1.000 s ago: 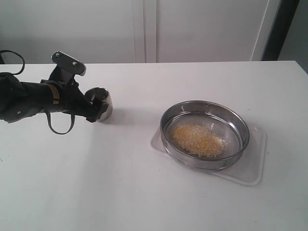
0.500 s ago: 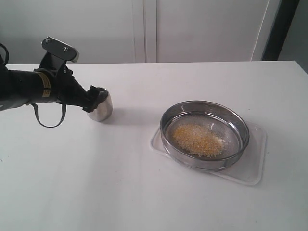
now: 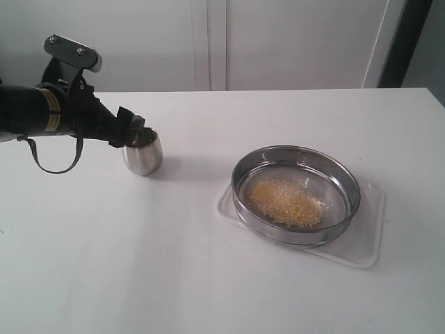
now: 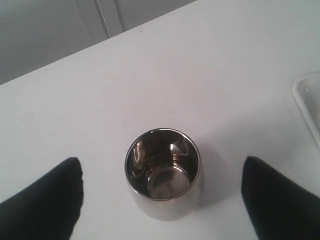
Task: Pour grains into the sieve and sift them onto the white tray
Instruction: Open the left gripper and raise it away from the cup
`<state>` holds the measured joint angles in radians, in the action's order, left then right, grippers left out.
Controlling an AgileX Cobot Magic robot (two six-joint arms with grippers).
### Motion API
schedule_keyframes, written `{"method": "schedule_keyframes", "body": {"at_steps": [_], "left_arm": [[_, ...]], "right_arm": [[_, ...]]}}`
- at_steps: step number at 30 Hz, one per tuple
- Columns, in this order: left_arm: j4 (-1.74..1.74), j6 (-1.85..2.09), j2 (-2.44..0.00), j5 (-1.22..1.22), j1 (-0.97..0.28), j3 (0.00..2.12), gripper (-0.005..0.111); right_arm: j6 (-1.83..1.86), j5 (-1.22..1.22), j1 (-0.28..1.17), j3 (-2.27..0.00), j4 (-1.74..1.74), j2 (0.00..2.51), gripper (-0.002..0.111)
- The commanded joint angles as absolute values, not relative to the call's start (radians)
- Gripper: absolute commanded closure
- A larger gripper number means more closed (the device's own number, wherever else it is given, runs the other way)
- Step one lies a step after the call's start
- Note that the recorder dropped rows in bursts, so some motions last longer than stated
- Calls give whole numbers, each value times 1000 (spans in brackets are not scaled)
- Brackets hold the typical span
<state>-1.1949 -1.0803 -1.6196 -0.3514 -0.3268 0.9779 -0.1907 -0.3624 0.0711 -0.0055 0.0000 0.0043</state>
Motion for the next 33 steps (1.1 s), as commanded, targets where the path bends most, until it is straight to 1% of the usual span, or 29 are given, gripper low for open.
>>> {"method": "schedule_keyframes", "body": {"at_steps": [1, 2, 3, 4, 5, 6, 7, 8, 9, 15, 19, 30, 33], "left_arm": [[-1258, -1159, -1574, -347, -325, 972, 42], [-1265, -1175, -1570, -347, -325, 972, 47], [-1293, -1213, -1555, -347, -325, 972, 59], [-1305, -1223, -1549, -347, -325, 972, 64], [-1336, -1248, -1535, -347, -325, 972, 76], [-1352, -1262, -1528, -347, -325, 972, 82], [-1381, -1284, -1513, -351, -325, 972, 92], [-1395, -1291, -1509, -350, -325, 972, 96], [-1438, -1332, -1493, -355, -325, 972, 106], [-1744, -1629, -1407, -544, -325, 972, 107], [-1744, -1619, -1391, -623, -325, 972, 107], [-1744, -1619, -1391, -609, -325, 972, 107], [-1682, -1619, -1391, -617, -325, 972, 107]], "right_arm": [[-179, -350, 69, 0, 0, 0, 108], [-179, -350, 69, 0, 0, 0, 108], [-179, -350, 69, 0, 0, 0, 108], [-179, -350, 69, 0, 0, 0, 108], [-179, -350, 69, 0, 0, 0, 108], [-179, -350, 69, 0, 0, 0, 108], [-179, -350, 69, 0, 0, 0, 108], [-179, -350, 69, 0, 0, 0, 108], [-179, -350, 69, 0, 0, 0, 108], [-179, -350, 69, 0, 0, 0, 108], [-179, -350, 69, 0, 0, 0, 108], [-179, -350, 69, 0, 0, 0, 108], [-179, -350, 69, 0, 0, 0, 108]]}}
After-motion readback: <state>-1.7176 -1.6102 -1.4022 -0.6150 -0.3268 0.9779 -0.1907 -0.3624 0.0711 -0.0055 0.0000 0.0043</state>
